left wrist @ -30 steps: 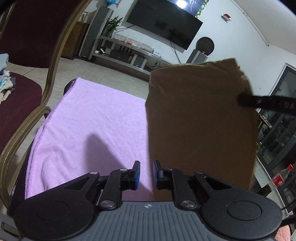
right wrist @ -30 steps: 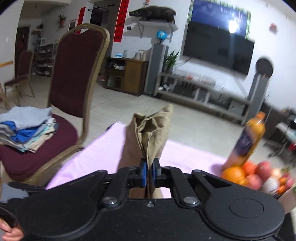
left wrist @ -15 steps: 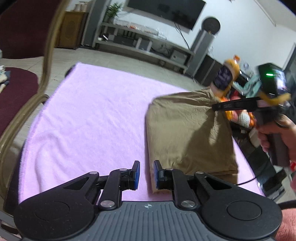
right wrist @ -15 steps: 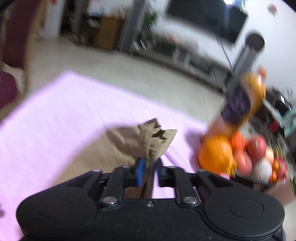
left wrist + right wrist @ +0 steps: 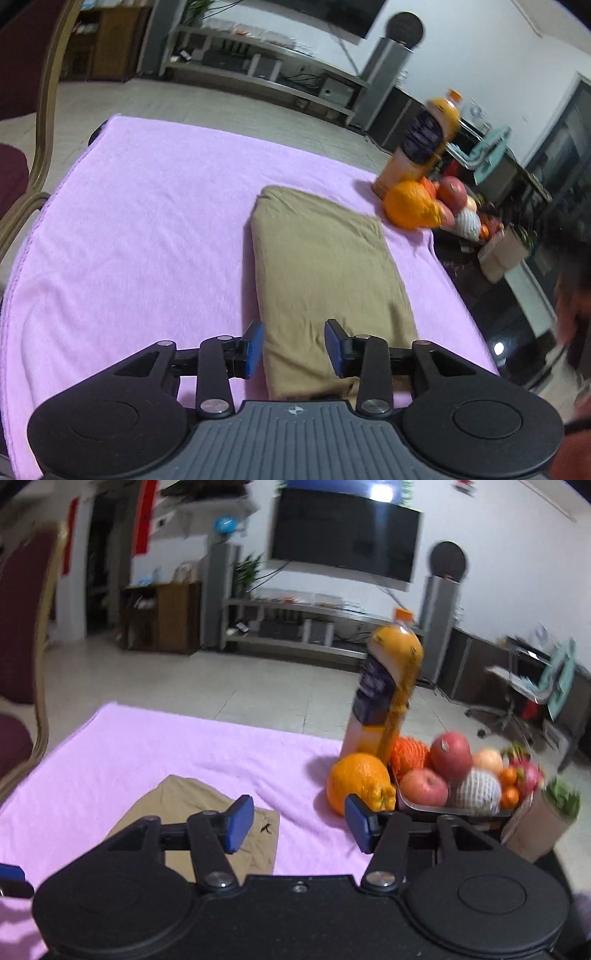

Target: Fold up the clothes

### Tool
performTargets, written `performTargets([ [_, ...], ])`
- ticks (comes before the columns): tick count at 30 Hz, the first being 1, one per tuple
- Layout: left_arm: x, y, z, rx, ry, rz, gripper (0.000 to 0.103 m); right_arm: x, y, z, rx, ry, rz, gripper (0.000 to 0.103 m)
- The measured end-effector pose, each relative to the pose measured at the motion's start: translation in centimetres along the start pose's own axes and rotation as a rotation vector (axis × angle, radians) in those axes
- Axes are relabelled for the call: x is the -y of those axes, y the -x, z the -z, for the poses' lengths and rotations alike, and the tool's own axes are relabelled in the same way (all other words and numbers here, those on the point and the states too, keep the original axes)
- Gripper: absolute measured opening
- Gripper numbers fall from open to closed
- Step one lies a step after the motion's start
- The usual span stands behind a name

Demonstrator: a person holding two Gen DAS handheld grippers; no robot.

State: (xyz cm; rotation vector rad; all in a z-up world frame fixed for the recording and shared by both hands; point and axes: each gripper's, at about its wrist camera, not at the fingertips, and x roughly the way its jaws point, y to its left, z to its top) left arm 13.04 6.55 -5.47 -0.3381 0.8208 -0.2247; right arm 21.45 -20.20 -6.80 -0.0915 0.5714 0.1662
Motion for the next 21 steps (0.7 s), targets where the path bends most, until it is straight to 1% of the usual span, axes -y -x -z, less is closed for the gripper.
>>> performTargets([
  [1, -0.2, -0.6, -0.8, -0.008, 0.006, -0.004, 0.042, 0.5, -1.2, 1.0, -0.040, -0.054, -0.039, 0.055],
  [4, -0.9, -3.3, -2.8, -0.038, -0.010, -0.037, 0.044, 2.2, -5.3, 3.5, -0.214, -0.224, -0.159, 0.055],
  [6, -1.9, -5.3, -3.6, -0.059, 0.022, -0.025, 0.045, 3.6, -7.4, 4.2, -0.303, -0.343, -0.221, 0.058],
  [7, -2.5, -6.1, -3.7, -0.072, 0.049, -0.017, 0.047, 4.3, -8.0, 4.5, -0.321, -0.409, -0.249, 0.072],
  [8, -3.0, -6.9, -3.6, -0.085, 0.077, -0.009, 0.047, 5.1, -8.8, 4.9, -0.343, -0.471, -0.266, 0.081],
  [10, -4.1, -8.4, -3.5, -0.112, 0.134, 0.008, 0.047, 6.4, -10.2, 5.9, -0.393, -0.584, -0.284, 0.080],
  [12, -4.6, -9.7, -3.4, -0.153, 0.163, 0.038, 0.047, 7.0, -11.3, 7.0, -0.435, -0.660, -0.315, 0.076],
  [13, -4.6, -10.1, -3.4, -0.159, 0.162, 0.047, 0.048, 6.9, -11.7, 7.5, -0.452, -0.683, -0.330, 0.072],
  [14, -4.6, -10.6, -3.4, -0.161, 0.158, 0.054, 0.048, 6.7, -12.2, 7.8, -0.466, -0.695, -0.341, 0.064],
  [15, -4.7, -10.9, -3.5, -0.158, 0.165, 0.067, 0.048, 6.4, -12.6, 8.0, -0.478, -0.699, -0.346, 0.059],
  [16, -4.8, -11.2, -3.5, -0.153, 0.173, 0.080, 0.048, 6.1, -12.9, 8.1, -0.482, -0.691, -0.344, 0.054],
  [17, -5.0, -11.5, -3.6, -0.149, 0.182, 0.094, 0.048, 5.9, -13.1, 8.1, -0.482, -0.682, -0.342, 0.053],
  [19, -4.9, -12.4, -3.5, -0.170, 0.187, 0.140, 0.048, 5.3, -13.4, 8.0, -0.477, -0.660, -0.338, 0.053],
  [20, -4.8, -12.9, -3.4, -0.182, 0.189, 0.163, 0.047, 5.0, -13.4, 7.8, -0.470, -0.645, -0.336, 0.049],
  [21, -4.4, -13.2, -3.3, -0.182, 0.170, 0.170, 0.047, 4.5, -13.4, 7.7, -0.465, -0.624, -0.325, 0.042],
])
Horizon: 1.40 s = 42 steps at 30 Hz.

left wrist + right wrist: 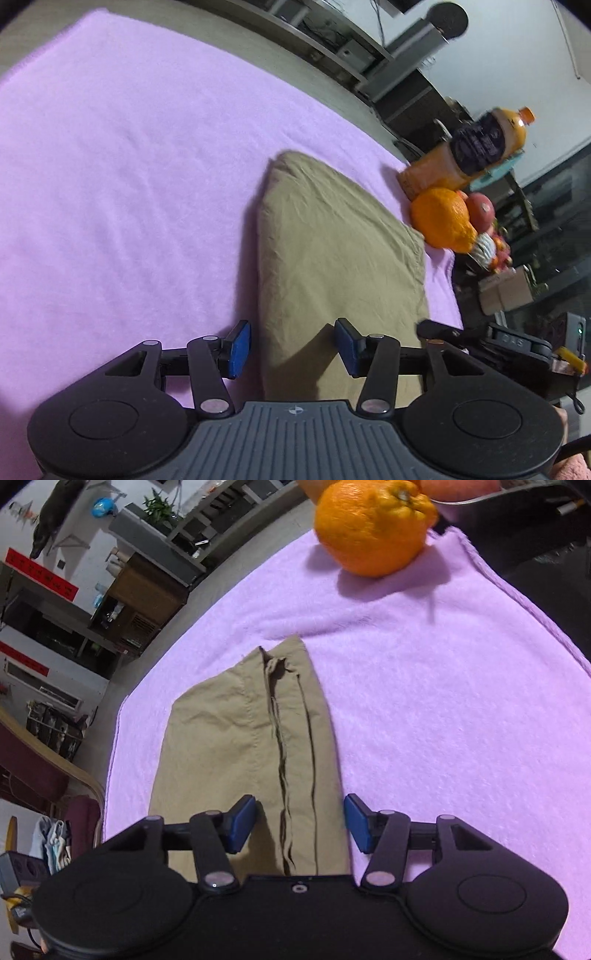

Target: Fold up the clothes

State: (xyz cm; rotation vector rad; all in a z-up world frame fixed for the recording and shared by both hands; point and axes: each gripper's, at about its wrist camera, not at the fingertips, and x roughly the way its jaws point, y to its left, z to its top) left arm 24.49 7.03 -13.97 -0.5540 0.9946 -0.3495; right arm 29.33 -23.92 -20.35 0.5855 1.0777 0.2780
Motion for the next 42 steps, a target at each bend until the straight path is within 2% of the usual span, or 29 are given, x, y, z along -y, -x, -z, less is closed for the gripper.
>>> performTargets([
  [1, 0.4, -0.3, 0.2, 0.000, -0.023, 0.001, 0.046, -0.5, -0.2, 0.2, 0.007, 0.023, 0.023, 0.030],
  [2, 1.1, -0.5, 0.5, 0.014, -0.068, -0.013, 0.040, -1.0, -0.2, 0.4, 0.017, 0.053, 0.047, 0.022],
  [5, 3.9, 0.3, 1.4, 0.078, -0.235, -0.084, 0.025, -3.1, 0.5, 1.0, 0.062, 0.151, 0.093, 0.011],
  [7, 5.1, 1.3, 1.9, 0.108, -0.281, -0.107, 0.022, -3.9, 1.3, 1.2, 0.089, 0.162, 0.086, 0.009],
  [10, 5.8, 3.7, 2.5, 0.141, -0.299, -0.143, 0.021, -4.8, 2.8, 1.6, 0.111, 0.142, 0.015, 0.008],
  [15, 3.7, 5.0, 3.0, 0.114, -0.211, -0.201, 0.023, -6.0, 2.8, 2.9, 0.073, 0.113, -0.064, 0.008],
  [18, 2.4, 4.2, 2.7, 0.106, -0.169, -0.224, 0.033, -6.7, 0.5, 2.8, 0.058, 0.176, -0.008, 0.008],
  [20, 1.6, 3.2, 2.3, 0.107, -0.152, -0.235, 0.034, -7.0, -0.7, 2.7, 0.059, 0.208, 0.046, 0.009],
  [24, 1.1, 2.7, 2.2, 0.118, -0.182, -0.251, 0.039, -6.8, -0.4, 3.2, 0.066, 0.207, 0.054, 0.009],
  [25, 1.1, 2.7, 2.2, 0.121, -0.196, -0.254, 0.041, -6.7, -0.3, 3.4, 0.063, 0.219, 0.054, 0.010],
  [26, 1.2, 3.0, 2.3, 0.119, -0.199, -0.261, 0.044, -6.8, -0.2, 3.6, 0.056, 0.235, 0.060, 0.017],
  [28, 1.6, 4.4, 2.7, 0.121, -0.215, -0.302, 0.043, -6.9, 0.1, 3.7, 0.045, 0.249, 0.086, 0.026],
  [29, 2.1, 5.5, 3.2, 0.138, -0.242, -0.329, 0.040, -6.9, 0.6, 3.7, 0.052, 0.250, 0.092, 0.027],
  [30, 2.7, 6.6, 3.7, 0.158, -0.272, -0.357, 0.040, -6.9, 1.6, 3.7, 0.070, 0.256, 0.092, 0.029],
  [32, 3.7, 8.8, 4.8, 0.198, -0.333, -0.412, 0.041, -7.2, 4.3, 4.0, 0.127, 0.281, 0.091, 0.048],
  [34, 4.3, 11.1, 6.2, 0.252, -0.344, -0.416, 0.041, -7.4, 7.6, 4.4, 0.205, 0.317, 0.094, 0.056],
  [36, 4.6, 13.2, 7.7, 0.291, -0.325, -0.363, 0.037, -7.1, 10.9, 5.1, 0.278, 0.324, 0.069, 0.056],
  [39, 5.8, 15.1, 9.6, 0.354, -0.361, -0.291, 0.035, -5.5, 15.0, 6.4, 0.369, 0.219, -0.068, 0.059],
  [41, 6.6, 15.1, 10.3, 0.356, -0.391, -0.265, 0.034, -4.5, 15.6, 7.2, 0.358, 0.154, -0.143, 0.060],
  [42, 6.9, 14.4, 10.5, 0.335, -0.403, -0.265, 0.035, -4.5, 14.9, 7.5, 0.315, 0.150, -0.156, 0.054],
])
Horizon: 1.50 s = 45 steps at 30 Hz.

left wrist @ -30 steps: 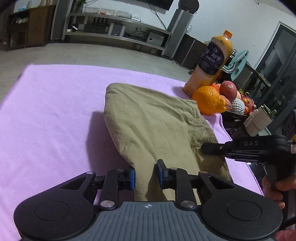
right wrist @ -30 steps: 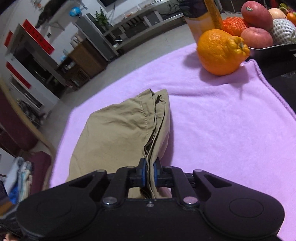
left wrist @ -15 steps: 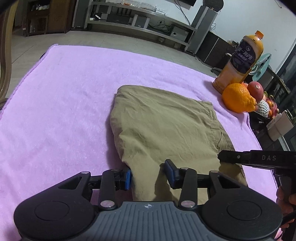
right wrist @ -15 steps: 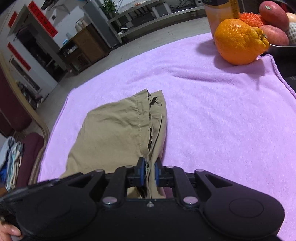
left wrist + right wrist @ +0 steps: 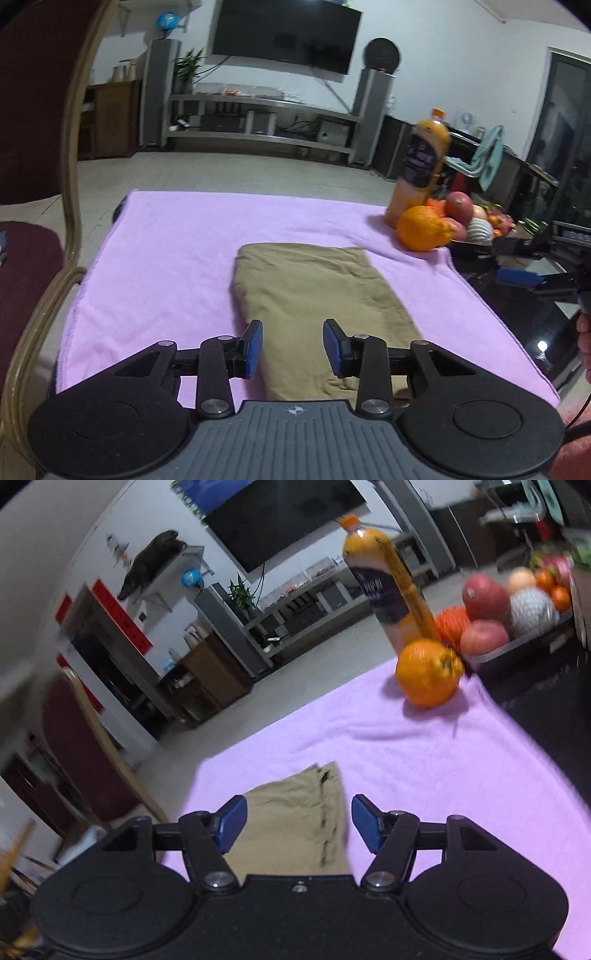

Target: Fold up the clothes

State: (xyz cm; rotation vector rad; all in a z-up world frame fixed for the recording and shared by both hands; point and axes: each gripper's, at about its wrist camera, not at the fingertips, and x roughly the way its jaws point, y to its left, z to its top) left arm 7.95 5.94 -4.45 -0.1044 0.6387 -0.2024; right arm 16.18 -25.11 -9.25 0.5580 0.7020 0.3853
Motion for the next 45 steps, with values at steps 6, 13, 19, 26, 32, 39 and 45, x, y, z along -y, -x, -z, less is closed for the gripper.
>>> performTargets([
  [6, 2.7, -4.4, 2.7, -0.156, -0.126, -0.026, 0.031, -1.3, -5.3, 3.1, -0.252, 0.060, -0.020, 0.014],
  [13, 2.7, -8.7, 4.5, -0.291, -0.200, -0.107, 0.030, -0.9, -10.4, 5.8, -0.450, 0.106, 0.086, 0.006],
  [19, 2.4, -8.7, 4.3, -0.289, -0.216, -0.123, 0.036, -0.2, -8.1, 5.5, -0.401, 0.229, 0.266, 0.002],
  [26, 1.6, -3.7, 2.5, -0.184, -0.155, 0.008, 0.028, 1.4, -2.8, 3.4, -0.238, 0.144, 0.142, 0.020],
  [32, 2.1, -5.1, 2.9, -0.209, -0.169, -0.005, 0.028, -1.2, -4.7, 4.4, -0.283, 0.219, 0.031, 0.020],
  [39, 2.7, -8.5, 4.5, -0.296, -0.230, -0.063, 0.028, -4.9, -8.1, 9.1, -0.396, 0.630, 0.186, 0.017],
  [45, 1.8, -6.5, 3.8, -0.299, -0.199, -0.034, 0.027, -4.5, -6.2, 8.6, -0.453, 0.623, 0.251, 0.017],
])
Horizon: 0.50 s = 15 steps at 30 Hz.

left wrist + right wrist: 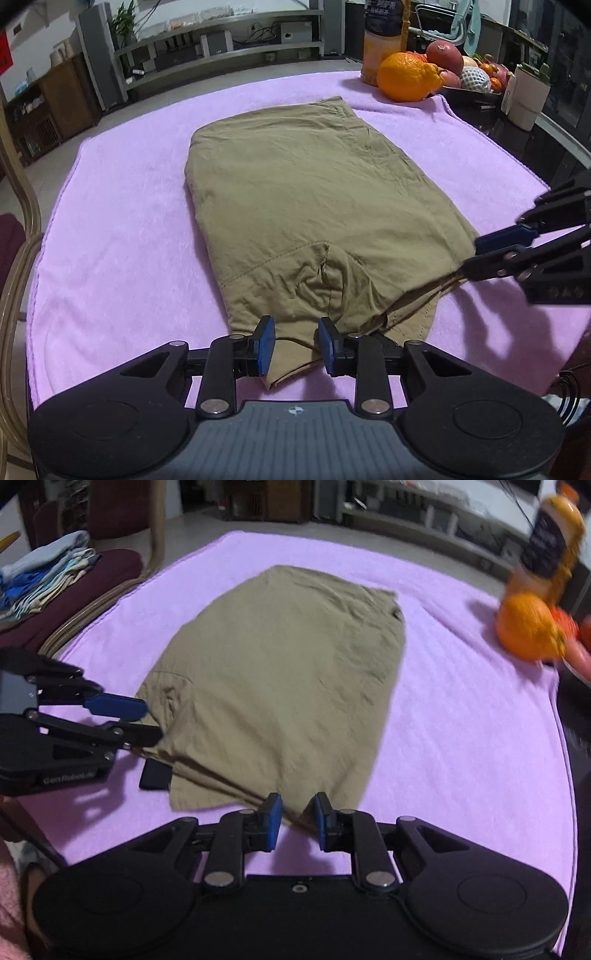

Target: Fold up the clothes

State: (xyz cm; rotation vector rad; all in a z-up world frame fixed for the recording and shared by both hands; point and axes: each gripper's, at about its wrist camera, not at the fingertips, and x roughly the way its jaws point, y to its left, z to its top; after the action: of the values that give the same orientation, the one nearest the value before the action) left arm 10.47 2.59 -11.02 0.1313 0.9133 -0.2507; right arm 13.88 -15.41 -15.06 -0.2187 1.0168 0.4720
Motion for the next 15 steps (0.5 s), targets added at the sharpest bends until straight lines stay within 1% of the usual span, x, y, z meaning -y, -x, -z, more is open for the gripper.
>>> performTargets([
  [1, -0.5, 0.9, 0.0, 0.006, 0.017, 0.020, 0.026, 0.8, 1.3, -0.1, 0.020, -0.047, -0.021, 0.017],
  [3, -1.2, 3.4, -0.6, 0.083, 0.047, 0.064, 0.026, 2.4, 4.7, -0.4, 0.097, -0.131, -0.082, 0.017],
  [4, -1.6, 4.6, -0.9, 0.125, 0.062, 0.086, 0.026, 2.8, 6.3, -0.8, 0.141, -0.141, -0.091, 0.018],
  [6, -2.2, 6.3, -1.7, 0.198, 0.095, 0.106, 0.026, 3.3, 9.0, -1.7, 0.219, -0.129, -0.069, 0.022],
  [9, -3.0, 7.1, -3.1, 0.262, 0.146, 0.101, 0.026, 4.1, 11.7, -3.7, 0.321, -0.103, -0.037, 0.024],
  [11, -3.4, 6.4, -4.2, 0.272, 0.166, 0.087, 0.026, 4.8, 12.4, -5.3, 0.388, -0.092, -0.014, 0.031],
  [12, -3.5, 5.6, -4.6, 0.267, 0.167, 0.068, 0.026, 5.1, 12.3, -6.0, 0.418, -0.088, 0.002, 0.032],
  [13, -3.6, 4.6, -5.1, 0.261, 0.166, 0.046, 0.026, 5.5, 11.8, -6.6, 0.446, -0.090, 0.012, 0.036],
  [15, -3.8, 2.5, -5.9, 0.232, 0.163, 0.013, 0.025, 6.5, 9.7, -7.5, 0.464, -0.126, 0.007, 0.038],
])
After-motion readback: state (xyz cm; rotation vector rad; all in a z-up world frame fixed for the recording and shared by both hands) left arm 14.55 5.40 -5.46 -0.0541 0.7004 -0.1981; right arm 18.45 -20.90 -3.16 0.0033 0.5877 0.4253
